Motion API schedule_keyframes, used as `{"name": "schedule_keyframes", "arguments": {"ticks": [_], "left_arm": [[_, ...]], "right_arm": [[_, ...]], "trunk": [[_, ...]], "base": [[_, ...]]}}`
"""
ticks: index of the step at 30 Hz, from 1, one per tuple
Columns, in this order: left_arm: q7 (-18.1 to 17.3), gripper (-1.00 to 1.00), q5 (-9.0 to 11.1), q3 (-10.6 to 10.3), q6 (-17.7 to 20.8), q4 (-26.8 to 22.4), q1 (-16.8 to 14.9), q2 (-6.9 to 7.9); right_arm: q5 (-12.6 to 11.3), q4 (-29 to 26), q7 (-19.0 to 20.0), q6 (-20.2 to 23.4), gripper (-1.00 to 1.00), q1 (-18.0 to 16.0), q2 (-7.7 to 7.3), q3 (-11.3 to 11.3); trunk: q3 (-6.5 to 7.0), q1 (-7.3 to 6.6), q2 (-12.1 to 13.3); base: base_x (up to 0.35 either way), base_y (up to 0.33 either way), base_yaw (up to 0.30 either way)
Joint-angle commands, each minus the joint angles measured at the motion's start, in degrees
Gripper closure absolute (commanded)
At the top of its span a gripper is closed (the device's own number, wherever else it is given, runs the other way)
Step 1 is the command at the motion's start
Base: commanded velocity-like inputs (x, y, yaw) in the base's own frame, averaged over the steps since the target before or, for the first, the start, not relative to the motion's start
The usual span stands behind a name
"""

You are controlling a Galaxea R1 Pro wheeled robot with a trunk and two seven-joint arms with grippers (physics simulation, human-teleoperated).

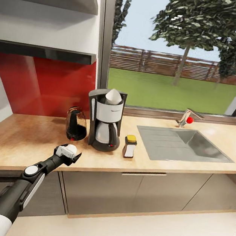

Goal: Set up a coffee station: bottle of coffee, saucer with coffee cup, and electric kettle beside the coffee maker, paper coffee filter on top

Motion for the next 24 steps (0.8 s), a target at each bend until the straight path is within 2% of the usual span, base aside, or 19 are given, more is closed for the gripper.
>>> {"name": "schedule_keyframes", "arguments": {"ticks": [1, 4, 7, 10, 12, 15, 20, 24], "left_arm": [[-0.36, -1.00, -0.52, 0.15, 0.13, -0.07, -0.04, -0.02], [-0.57, -1.00, -0.27, 0.24, -0.01, -0.08, 0.43, 0.06], [-0.97, -1.00, 0.00, 0.28, -0.37, -1.26, 2.90, 0.11], [-1.12, -1.00, 0.09, 0.15, -3.14, -4.39, 7.54, -0.08], [-0.94, -1.00, 0.08, 0.03, -7.46, -6.90, 11.96, -0.36], [-0.68, -1.00, 0.12, 0.07, -11.45, -9.34, 16.57, -0.51], [-0.48, -1.00, 0.25, 0.29, -13.78, -11.23, 22.57, -0.55], [-0.42, -1.00, 1.94, 0.39, -14.63, -11.30, 27.33, -0.53]], "right_arm": [[0.60, 0.05, -0.06, -0.14, -1.00, -0.05, 0.00, -0.49], [0.60, 0.05, -0.06, -0.14, -1.00, -0.05, 0.00, -0.49], [0.60, 0.05, -0.06, -0.14, -1.00, -0.05, 0.02, -0.49], [0.60, 0.05, -0.06, -0.14, -1.00, -0.05, 0.06, -0.49], [0.60, 0.05, -0.06, -0.14, -1.00, -0.05, 0.08, -0.49], [0.60, 0.05, -0.06, -0.14, -1.00, -0.05, 0.08, -0.49], [0.60, 0.05, -0.06, -0.14, -1.00, -0.05, 0.09, -0.49], [0.60, 0.05, -0.06, -0.14, -1.00, -0.05, 0.09, -0.49]], "trunk": [[-0.13, 0.02, -0.12], [-0.13, 0.02, -0.12], [-0.13, 0.02, -0.12], [-0.13, 0.02, -0.12], [-0.13, 0.02, -0.12], [-0.13, 0.02, -0.12], [-0.13, 0.02, -0.12], [-0.13, 0.02, -0.12]], "base": [[-0.080, 0.000, 0.000], [-0.037, 0.000, 0.000], [-0.012, 0.000, 0.000], [-0.004, 0.000, 0.000], [-0.001, 0.000, 0.000], [0.000, 0.000, 0.000], [0.000, 0.000, 0.000], [0.000, 0.000, 0.000]]}}
